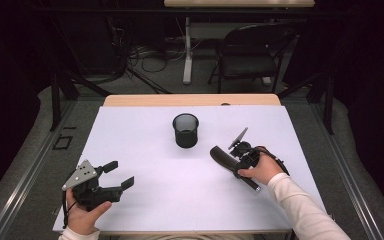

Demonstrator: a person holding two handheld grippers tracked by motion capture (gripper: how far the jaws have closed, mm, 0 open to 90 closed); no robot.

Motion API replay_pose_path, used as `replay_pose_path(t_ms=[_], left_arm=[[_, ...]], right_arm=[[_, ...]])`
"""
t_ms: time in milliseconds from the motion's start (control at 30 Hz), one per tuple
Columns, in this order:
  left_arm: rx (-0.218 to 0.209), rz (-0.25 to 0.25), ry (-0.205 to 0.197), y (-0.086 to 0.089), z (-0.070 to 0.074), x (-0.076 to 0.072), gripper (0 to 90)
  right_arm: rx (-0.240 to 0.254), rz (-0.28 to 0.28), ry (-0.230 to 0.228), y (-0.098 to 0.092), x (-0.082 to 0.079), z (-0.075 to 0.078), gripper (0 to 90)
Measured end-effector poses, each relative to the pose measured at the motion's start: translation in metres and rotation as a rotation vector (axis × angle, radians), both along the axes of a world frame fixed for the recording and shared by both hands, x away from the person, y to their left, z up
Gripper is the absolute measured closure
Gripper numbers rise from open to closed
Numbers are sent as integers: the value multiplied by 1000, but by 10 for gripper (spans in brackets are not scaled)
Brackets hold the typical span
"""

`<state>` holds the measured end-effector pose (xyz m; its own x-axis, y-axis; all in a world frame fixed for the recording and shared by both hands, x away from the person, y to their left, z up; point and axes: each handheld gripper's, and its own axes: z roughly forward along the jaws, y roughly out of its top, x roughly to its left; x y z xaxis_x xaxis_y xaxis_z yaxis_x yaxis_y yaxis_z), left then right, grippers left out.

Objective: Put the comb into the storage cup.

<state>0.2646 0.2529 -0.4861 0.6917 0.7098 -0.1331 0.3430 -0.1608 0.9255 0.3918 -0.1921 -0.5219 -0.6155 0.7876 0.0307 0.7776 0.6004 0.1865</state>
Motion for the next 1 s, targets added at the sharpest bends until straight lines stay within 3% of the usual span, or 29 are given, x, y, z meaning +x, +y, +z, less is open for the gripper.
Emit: replay_pose_path(t_ms=[200,267,533,1000], left_arm=[[0,0,1,0,0,0,169],[0,0,1,0,0,0,170],[1,0,1,0,0,0,170],[5,1,3,0,-1,0,170]], right_arm=[[-27,15,12,1,1,1,640],[-2,10,-3,1,1,-1,653],[-34,21,24,3,2,-1,680],[-25,15,28,3,2,-2,722]])
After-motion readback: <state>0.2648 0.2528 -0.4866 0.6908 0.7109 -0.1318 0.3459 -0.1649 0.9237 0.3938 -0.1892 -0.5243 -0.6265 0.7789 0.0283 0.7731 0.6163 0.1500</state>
